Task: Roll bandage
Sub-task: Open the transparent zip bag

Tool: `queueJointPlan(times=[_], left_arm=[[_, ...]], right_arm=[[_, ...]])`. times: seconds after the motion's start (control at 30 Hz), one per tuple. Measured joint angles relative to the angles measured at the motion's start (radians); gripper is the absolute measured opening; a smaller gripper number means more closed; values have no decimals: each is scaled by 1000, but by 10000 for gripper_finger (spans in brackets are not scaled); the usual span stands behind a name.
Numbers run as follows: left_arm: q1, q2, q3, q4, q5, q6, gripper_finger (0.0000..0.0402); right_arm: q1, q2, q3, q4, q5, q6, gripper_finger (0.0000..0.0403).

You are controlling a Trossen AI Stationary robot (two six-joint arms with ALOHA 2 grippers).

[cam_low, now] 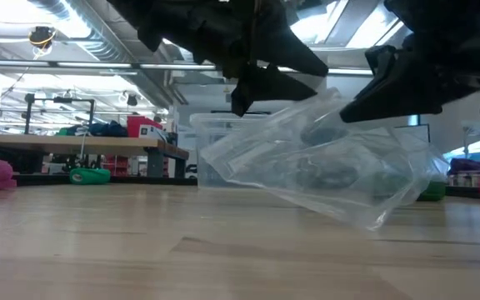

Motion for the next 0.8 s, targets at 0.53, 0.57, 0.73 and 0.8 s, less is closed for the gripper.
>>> queueJointPlan(times=[0.53,0.57,0.73,0.8], left_arm=[[18,31,0,57,35,-25,151],[18,36,0,57,34,-24,146],[17,49,0,85,16,-25,124],[17,49,0,91,16,-24,115]], right_arm=[[0,0,0,10,0,2,4],[0,0,0,10,0,2,4],[0,0,1,10,0,3,5],[0,0,1,9,0,3,5]])
